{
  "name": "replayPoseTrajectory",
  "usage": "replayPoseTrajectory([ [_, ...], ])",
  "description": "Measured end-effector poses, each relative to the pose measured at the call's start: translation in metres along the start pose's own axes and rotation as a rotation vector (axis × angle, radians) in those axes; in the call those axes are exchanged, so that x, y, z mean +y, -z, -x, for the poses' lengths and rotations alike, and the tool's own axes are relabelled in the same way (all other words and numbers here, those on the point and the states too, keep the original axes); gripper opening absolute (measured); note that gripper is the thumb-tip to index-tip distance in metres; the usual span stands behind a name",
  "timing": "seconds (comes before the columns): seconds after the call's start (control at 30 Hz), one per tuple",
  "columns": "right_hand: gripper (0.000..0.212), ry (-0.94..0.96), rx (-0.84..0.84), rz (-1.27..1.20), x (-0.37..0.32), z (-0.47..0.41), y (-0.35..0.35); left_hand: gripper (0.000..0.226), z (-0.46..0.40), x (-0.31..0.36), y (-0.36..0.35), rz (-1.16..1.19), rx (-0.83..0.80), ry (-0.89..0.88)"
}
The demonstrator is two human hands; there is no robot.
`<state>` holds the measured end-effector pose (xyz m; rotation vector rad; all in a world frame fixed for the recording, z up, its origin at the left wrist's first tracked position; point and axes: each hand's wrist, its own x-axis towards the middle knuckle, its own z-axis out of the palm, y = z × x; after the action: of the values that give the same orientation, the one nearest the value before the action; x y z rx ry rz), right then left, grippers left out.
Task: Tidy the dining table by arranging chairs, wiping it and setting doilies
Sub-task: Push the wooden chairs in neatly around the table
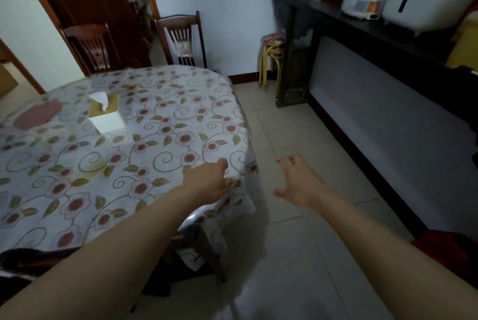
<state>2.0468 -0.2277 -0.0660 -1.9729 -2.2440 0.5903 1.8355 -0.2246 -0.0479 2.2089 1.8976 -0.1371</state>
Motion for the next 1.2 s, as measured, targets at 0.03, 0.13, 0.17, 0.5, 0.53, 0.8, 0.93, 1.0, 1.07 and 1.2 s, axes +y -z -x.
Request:
replayPoseTrajectory([
  [0.03,0.074,-0.003,-0.010,-0.002,0.013,-0.008,0.006,0.045,-0.010,0.014,0.001,0.004,0.001,-0.001],
  [0.13,0.075,0.011,-0.034,-0.010,0.045,-0.036,0.023,0.045,-0.046,0.050,0.007,0.029,-0.024,0.007],
  [0.17,0.076,0.021,-0.033,-0.014,0.056,-0.052,0.030,0.046,-0.064,0.059,0.011,0.037,-0.031,0.012],
  [0.5,0.078,0.071,-0.052,0.037,0.119,-0.218,0.091,0.048,-0.258,0.080,0.033,0.147,0.030,0.048],
  [0.53,0.078,0.073,-0.064,0.041,0.124,-0.238,0.098,0.047,-0.281,0.079,0.037,0.165,0.035,0.058],
  [0.8,0.078,0.113,-0.068,0.003,0.156,-0.404,0.154,0.049,-0.442,0.076,0.086,0.187,0.016,0.109],
  [0.93,0.079,0.175,-0.058,-0.004,0.172,-0.500,0.173,0.050,-0.527,0.074,0.105,0.210,0.029,0.144],
  [1.0,0.080,0.224,-0.057,0.015,0.184,-0.554,0.183,0.051,-0.577,0.073,0.113,0.215,0.045,0.183],
  [1.07,0.080,0.263,-0.071,0.037,0.195,-0.610,0.196,0.049,-0.625,0.072,0.121,0.225,0.059,0.244],
  [1.2,0.081,0.355,-0.119,0.105,0.206,-0.720,0.225,0.049,-0.709,0.065,0.140,0.258,0.037,0.352],
])
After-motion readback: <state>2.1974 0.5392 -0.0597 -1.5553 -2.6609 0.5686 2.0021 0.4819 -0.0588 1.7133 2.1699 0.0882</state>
